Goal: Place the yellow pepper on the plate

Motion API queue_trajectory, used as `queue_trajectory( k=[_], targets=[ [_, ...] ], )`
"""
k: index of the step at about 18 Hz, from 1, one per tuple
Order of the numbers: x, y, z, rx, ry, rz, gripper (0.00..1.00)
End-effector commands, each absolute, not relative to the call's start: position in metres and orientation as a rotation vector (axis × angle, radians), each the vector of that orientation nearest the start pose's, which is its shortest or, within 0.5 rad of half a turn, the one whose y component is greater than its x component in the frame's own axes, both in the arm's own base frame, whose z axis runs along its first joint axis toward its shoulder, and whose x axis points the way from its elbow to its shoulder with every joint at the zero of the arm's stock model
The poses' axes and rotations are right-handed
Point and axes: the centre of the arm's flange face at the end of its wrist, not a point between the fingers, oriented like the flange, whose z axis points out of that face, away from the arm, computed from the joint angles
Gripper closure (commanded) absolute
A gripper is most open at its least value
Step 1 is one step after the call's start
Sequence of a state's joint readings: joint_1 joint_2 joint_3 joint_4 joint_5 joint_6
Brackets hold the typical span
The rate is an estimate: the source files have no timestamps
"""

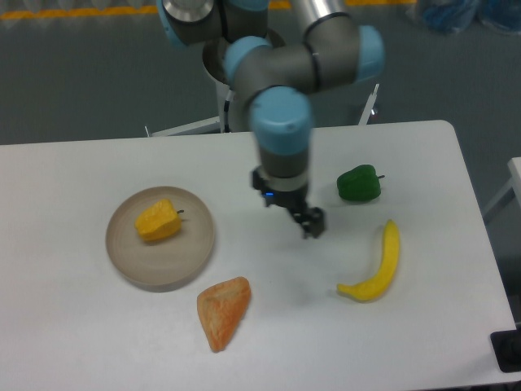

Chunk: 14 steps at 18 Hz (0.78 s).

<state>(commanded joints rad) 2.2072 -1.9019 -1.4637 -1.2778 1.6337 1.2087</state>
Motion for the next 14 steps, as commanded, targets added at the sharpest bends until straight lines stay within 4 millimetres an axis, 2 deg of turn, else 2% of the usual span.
queue_trajectory(
  k=[3,5,8,14],
  targets=[
    [-0.307,0.571,0.385,-2.932,0.901,0.102,0.00],
    [-0.317,0.573,0.384,-2.915,0.921,0.104,0.00],
    [-0.324,0.580,0.370,-2.922,0.928,0.093,0.00],
    [-0.324,0.580,0.368,-2.914,0.970,0.099,0.00]
  ],
)
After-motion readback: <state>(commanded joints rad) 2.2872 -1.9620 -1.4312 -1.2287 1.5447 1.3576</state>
